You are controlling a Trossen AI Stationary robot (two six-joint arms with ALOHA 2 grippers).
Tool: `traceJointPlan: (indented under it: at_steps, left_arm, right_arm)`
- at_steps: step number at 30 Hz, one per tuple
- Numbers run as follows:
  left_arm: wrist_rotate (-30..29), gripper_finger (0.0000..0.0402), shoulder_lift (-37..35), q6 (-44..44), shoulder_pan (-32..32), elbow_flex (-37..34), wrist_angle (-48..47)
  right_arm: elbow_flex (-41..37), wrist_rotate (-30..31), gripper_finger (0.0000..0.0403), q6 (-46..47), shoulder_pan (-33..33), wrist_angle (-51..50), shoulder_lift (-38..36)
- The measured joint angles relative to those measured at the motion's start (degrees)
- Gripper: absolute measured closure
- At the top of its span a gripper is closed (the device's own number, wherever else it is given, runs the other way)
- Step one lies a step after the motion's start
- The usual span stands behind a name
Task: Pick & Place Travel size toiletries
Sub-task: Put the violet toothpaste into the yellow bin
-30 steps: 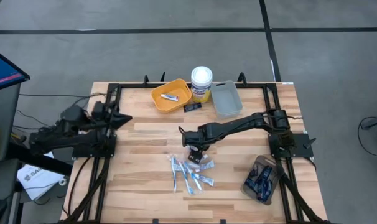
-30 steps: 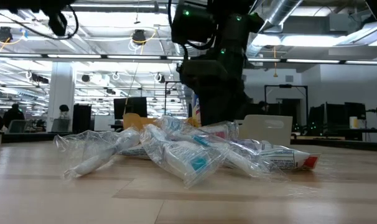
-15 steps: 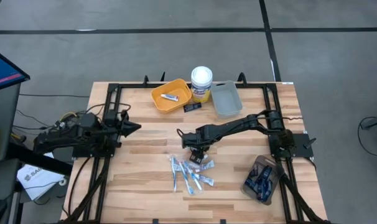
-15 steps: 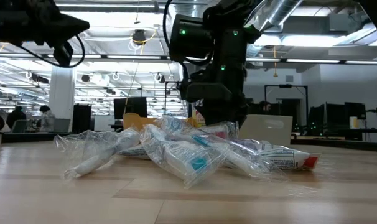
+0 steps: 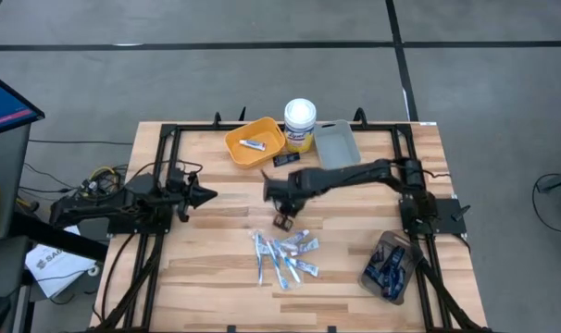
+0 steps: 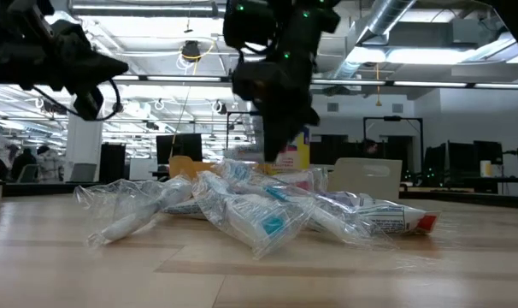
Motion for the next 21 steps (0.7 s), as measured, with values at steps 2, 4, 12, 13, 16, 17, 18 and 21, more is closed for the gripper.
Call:
traceJointPlan:
  at_steps: [2,4,12,13,16,17,18,21]
  left_arm:
    - [0.0,0.0401,0.3,-0.3,-0.1,0.0,-0.1]
    - [0.0,0.0401,0.3,-0.3,-0.2,0.0,0.5]
    - [-1.6,0.0401,0.8,0.5,-0.2,0.0,0.7]
    - [-2.2,0.0401,0.9,0.6,-0.2,0.0,0.6]
    - [-3.7,0.0401,1.4,0.7,-0.2,0.0,0.6]
    - [-3.8,0.0401,1.7,0.5,-0.2,0.0,0.6]
    - [-3.8,0.0400,1.8,0.3,-0.2,0.0,0.3]
    - [-3.8,0.0399,2.5,-0.1,-0.2,0.0,0.5]
  right_arm:
    - [3.9,0.4,0.0394,-1.8,-1.5,-1.2,-0.1]
    - [8.0,1.8,0.0397,-2.8,-3.3,-0.3,-0.3]
    - [18.9,3.8,0.0399,-5.6,-13.1,2.8,0.1]
    - [18.9,3.8,0.0397,-5.7,-14.3,3.4,0.1]
    - [18.6,3.7,0.0396,-5.8,-17.2,5.5,0.1]
    - [18.4,3.7,0.0396,-5.8,-17.9,5.8,0.1]
    - [18.4,3.6,0.0398,-5.8,-18.7,5.7,0.2]
    - [18.3,3.6,0.0401,-5.8,-20.7,6.6,0.2]
